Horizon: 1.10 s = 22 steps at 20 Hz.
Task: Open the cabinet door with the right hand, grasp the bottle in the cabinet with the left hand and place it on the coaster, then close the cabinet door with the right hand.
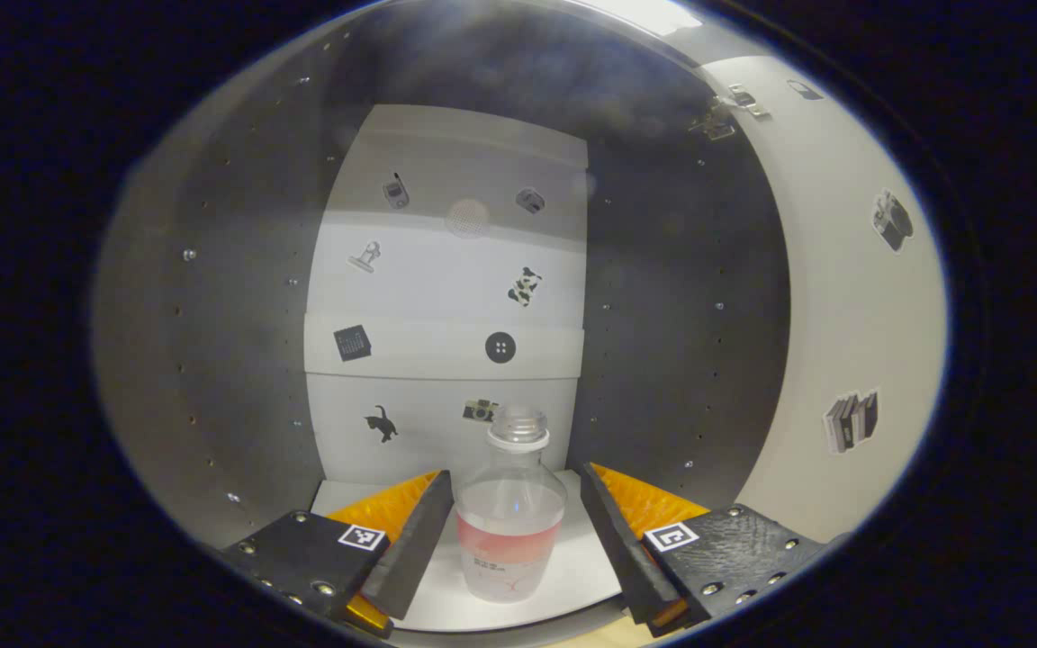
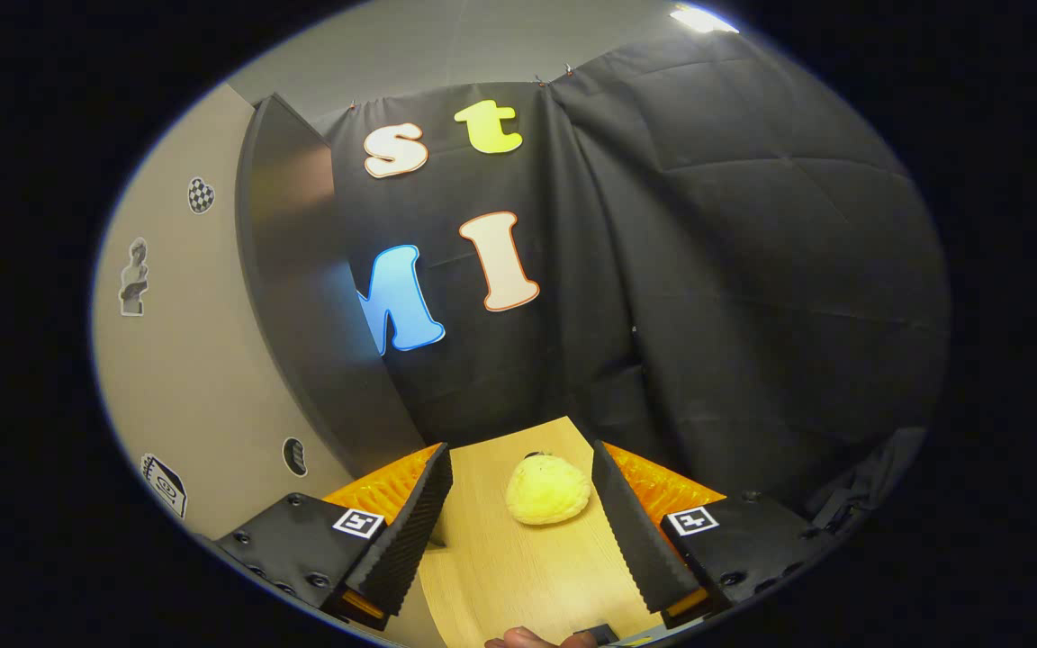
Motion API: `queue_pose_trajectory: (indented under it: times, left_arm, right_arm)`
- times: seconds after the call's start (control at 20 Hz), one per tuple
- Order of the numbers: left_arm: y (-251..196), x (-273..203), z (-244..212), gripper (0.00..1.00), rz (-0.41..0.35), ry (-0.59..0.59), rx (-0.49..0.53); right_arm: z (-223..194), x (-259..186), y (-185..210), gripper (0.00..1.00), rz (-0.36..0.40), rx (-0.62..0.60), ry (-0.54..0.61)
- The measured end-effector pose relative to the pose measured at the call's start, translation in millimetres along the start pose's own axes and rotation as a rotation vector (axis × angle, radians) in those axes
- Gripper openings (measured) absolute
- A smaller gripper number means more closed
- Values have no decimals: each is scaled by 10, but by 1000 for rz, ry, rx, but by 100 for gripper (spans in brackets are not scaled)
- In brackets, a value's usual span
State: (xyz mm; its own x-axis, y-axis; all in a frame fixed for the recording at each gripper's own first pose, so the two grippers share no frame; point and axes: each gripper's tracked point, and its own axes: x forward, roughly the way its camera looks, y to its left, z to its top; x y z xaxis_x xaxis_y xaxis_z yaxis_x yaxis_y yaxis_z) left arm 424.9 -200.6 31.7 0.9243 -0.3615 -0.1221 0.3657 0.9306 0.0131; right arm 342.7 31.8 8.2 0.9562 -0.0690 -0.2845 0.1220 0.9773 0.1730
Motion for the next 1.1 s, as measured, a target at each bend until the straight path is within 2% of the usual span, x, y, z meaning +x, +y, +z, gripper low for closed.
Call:
queue_pose_trajectory:
  times: [0.1,0.25,0.8,1.1]
  left_arm:
    - [19,20,-44,91,19,8,23]
    - [25,22,-49,75,28,6,44]
    - [-61,-217,42,70,38,-44,82]
    - [9,-698,261,70,35,-84,52]
  right_arm:
    - [-6,37,-3,98,2,0,2]
    - [-3,94,23,98,19,2,4]
    - [-17,240,87,98,77,-15,24]
    - [5,135,240,98,95,-29,3]
